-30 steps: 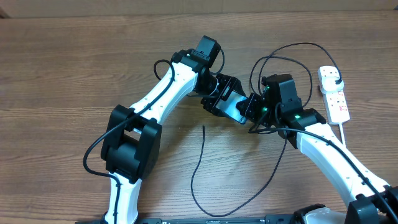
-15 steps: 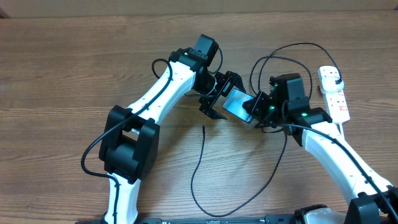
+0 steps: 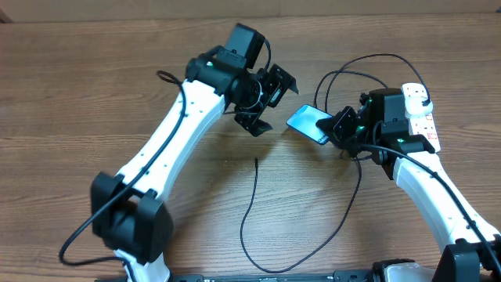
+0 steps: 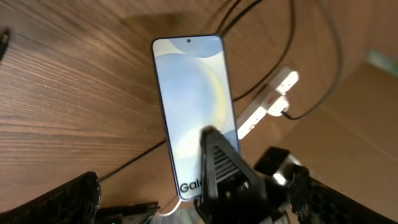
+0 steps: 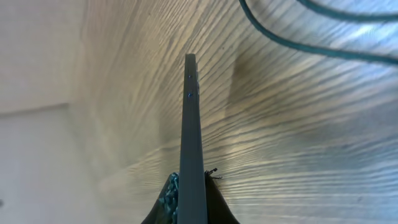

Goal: Plug charger to phone and switch on socket
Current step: 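Open the left gripper and pull it away from the phone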

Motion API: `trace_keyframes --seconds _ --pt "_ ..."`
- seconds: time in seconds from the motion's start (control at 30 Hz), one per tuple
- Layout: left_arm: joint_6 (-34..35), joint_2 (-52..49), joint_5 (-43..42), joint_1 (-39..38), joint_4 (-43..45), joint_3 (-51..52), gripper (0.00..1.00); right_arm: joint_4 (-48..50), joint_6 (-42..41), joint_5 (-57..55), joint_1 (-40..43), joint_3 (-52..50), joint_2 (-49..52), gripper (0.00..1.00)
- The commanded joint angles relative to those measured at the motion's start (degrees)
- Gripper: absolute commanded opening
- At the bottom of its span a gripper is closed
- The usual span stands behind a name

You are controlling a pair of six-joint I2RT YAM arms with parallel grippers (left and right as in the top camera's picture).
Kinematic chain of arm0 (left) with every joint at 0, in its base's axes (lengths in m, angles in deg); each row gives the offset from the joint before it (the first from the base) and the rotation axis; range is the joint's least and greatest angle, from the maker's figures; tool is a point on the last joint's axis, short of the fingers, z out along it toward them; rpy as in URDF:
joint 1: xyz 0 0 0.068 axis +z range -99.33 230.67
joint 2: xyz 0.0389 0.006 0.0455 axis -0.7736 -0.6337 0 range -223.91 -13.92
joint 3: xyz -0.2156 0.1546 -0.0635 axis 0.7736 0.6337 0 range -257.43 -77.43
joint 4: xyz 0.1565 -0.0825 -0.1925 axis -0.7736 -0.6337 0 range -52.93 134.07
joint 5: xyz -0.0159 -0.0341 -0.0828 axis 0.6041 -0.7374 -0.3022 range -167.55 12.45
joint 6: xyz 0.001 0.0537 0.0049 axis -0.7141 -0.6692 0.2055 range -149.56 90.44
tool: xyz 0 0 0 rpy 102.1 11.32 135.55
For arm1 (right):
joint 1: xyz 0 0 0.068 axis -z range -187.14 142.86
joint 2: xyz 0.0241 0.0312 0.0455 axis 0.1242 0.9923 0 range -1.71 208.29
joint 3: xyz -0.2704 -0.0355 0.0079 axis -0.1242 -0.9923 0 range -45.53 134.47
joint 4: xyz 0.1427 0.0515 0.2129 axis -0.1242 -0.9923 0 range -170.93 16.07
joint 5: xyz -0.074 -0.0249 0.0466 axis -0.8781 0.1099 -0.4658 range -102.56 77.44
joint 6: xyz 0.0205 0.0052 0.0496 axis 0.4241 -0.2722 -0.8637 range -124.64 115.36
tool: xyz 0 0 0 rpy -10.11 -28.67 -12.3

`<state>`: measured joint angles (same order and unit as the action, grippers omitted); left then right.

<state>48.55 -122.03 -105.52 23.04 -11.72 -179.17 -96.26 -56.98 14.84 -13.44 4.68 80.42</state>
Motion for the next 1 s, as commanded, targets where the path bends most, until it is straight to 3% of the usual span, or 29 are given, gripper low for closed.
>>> trace_keyframes --seconds 0.0,0.17,0.33,0.5,0.77,0.97 --pt "-1.01 1.88 4.44 0.35 -1.05 -1.20 1.00 2.27 -10.86 4.44 0.28 1.25 -0.15 0.04" --pt "-0.98 1.95 4.46 0.37 -1.16 -1.18 1.00 4.31 -23.78 4.81 0.28 1.22 -0.15 0.04" --pt "-0.98 1.95 5.14 0.35 -1.14 -1.18 1.00 4.57 -31.71 5.92 0.28 1.22 -0.15 0.04" --pt "-4.42 1.79 4.83 0.98 1.11 -1.18 0.99 8.22 -32.11 7.21 0.28 1.25 -0.15 0.04" --pt "-10.75 1.68 -3.28 4.42 6.69 -1.05 0.99 11.21 -32.06 7.21 0.96 1.22 -0.13 0.04" --pt "-11.23 1.68 -9.66 6.64 11.17 1.40 1.00 12.94 -32.06 7.28 2.86 1.25 -0.13 0.04"
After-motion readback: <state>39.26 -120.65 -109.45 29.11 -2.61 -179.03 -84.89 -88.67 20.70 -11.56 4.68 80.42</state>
